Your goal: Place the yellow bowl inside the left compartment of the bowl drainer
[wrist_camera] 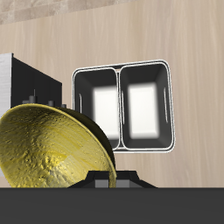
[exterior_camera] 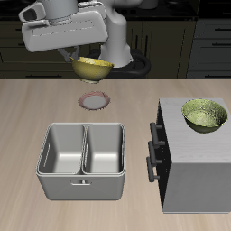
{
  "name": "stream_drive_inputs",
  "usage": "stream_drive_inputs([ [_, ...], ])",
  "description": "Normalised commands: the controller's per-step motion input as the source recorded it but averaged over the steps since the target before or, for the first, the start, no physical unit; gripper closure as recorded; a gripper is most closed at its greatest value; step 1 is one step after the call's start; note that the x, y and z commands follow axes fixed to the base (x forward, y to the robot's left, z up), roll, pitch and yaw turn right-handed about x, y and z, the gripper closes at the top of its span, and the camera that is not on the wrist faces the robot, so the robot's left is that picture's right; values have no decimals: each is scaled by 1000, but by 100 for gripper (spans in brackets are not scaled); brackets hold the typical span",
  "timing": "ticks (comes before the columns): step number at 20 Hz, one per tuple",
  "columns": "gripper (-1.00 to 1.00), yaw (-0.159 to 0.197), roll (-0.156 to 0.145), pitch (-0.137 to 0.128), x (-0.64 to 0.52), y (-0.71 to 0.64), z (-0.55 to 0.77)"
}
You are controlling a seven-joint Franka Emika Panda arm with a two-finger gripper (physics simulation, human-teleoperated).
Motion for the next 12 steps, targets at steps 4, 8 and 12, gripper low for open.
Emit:
stream_drive_inputs([
  [4,100,-11,-9,25,21,-132,-293],
  [8,100,3,-31,14,8,-179,-174],
  [12,100,0,-34,17,78,-241,-218],
])
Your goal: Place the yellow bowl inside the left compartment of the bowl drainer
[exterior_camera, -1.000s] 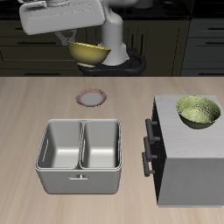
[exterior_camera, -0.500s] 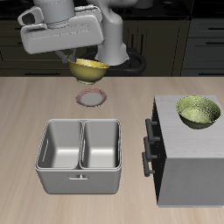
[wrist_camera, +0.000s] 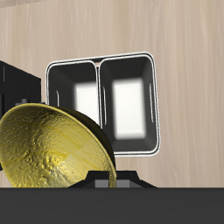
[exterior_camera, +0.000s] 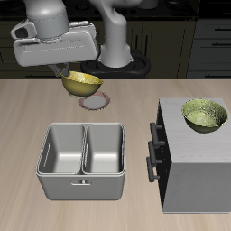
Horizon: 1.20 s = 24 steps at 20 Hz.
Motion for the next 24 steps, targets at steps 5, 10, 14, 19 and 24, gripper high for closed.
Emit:
stream_drive_inputs([
  [5,100,-22,5,13,73,36,-148],
  [10,100,-3,-10,18,79,66,-155],
  [14,100,-12,-5,28,101,173,-160],
  [19,100,5,5,28,110,317,-136],
  [24,100,16,28,11,111,268,-44],
])
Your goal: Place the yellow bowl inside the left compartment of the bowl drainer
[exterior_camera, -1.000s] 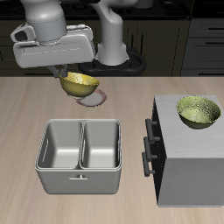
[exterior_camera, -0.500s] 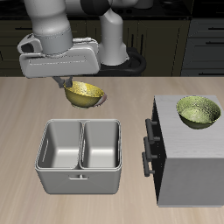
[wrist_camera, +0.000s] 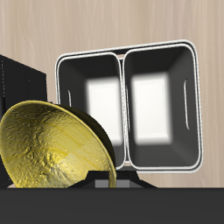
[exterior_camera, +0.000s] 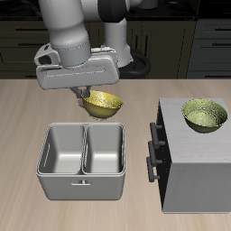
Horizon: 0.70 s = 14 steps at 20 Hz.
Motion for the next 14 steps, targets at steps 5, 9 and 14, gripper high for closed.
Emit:
stream_drive_inputs([
  [5,100,3,-11,15,51,-15,-93],
  [9,100,10,-12,31,47,-78,-222],
  [14,100,2,-4,26,-15,-54,-168],
])
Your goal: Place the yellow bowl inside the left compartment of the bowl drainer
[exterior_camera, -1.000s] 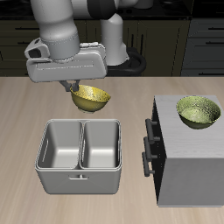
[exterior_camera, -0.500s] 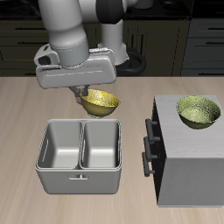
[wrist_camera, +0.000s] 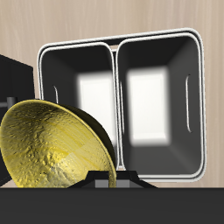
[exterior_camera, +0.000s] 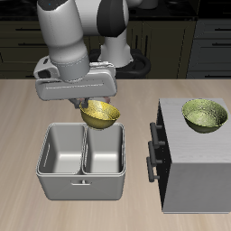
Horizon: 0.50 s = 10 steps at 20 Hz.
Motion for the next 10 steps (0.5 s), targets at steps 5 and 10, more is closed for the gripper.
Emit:
stream_drive_inputs([
  [5,100,9,-1,34,15,-14,-188],
  [10,-100,27,37,41,22,40,-162],
])
